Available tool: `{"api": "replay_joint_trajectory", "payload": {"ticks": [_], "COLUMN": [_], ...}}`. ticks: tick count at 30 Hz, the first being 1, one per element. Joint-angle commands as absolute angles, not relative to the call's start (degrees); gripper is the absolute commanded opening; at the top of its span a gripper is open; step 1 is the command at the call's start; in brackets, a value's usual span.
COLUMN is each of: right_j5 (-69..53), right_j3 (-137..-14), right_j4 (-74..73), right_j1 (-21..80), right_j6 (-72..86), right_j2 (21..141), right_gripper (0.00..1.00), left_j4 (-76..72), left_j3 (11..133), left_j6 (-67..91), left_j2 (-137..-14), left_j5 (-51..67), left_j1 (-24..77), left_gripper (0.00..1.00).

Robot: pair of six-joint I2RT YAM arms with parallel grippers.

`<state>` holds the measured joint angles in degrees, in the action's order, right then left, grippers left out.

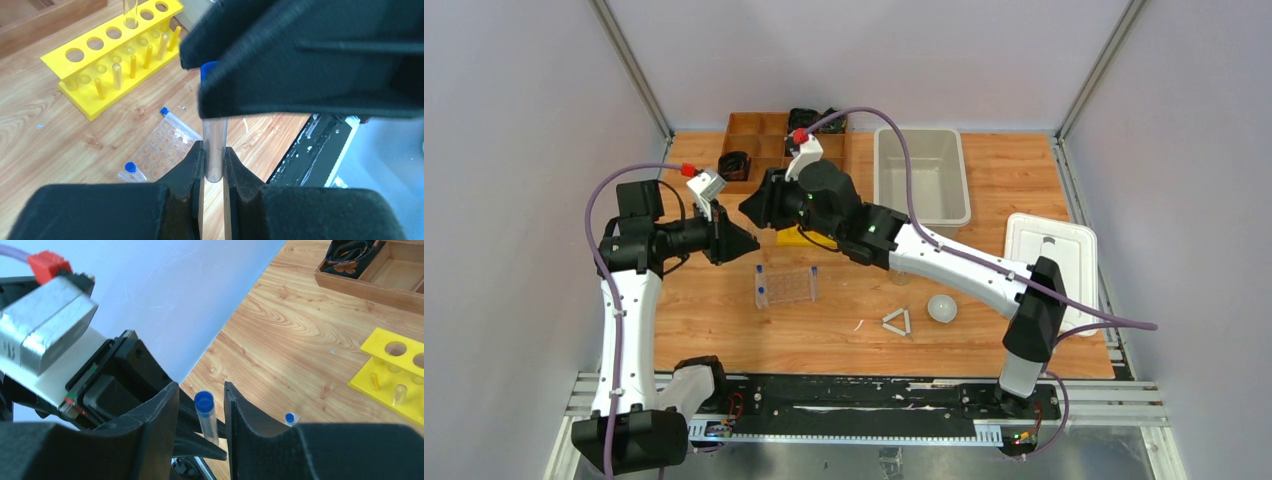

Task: Organize the chemistry lab equipment

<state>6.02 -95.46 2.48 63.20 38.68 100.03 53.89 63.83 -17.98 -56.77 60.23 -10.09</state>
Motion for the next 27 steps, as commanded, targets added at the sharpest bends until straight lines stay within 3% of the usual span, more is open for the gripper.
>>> {"api": "replay_joint_trajectory", "payload": {"ticks": [1, 14, 19, 21, 24, 27], "right_j5": [-1.7, -8.7, -9.3, -9.4, -7.5, -2.9], "right_j3": [-101.8, -104.9, -105.0, -104.8, -103.5, -101.0], "right_j4": [-7.4, -11.5, -11.6, -11.7, -11.9, -12.0], "right_j1": [61.4, 59.3, 58.7, 58.5, 57.9, 57.8], "right_j6": [37.5, 36.8, 36.7, 36.3, 34.9, 31.0], "right_j2": [102.4, 103.7, 103.6, 103.3, 101.9, 99.5], "right_gripper": [0.41, 0.36, 0.13, 0.01, 0.00, 0.00], "left_j4": [53.4, 53.5, 53.5, 53.5, 53.5, 53.5], "left_j3": [63.0, 62.5, 62.1, 61.9, 62.0, 62.7], "left_j6": [-21.9, -22.8, -22.6, -22.6, -21.9, -20.8], "left_j2": [-54.9, -54.3, -53.8, -53.5, -53.4, -53.4], "left_j5": [60.1, 58.9, 58.8, 58.4, 57.1, 55.4], "left_j1": [-9.9, -9.9, -9.9, -9.9, -9.9, -9.9], "left_gripper": [0.00, 0.00, 0.03, 0.22, 0.72, 0.97]}}
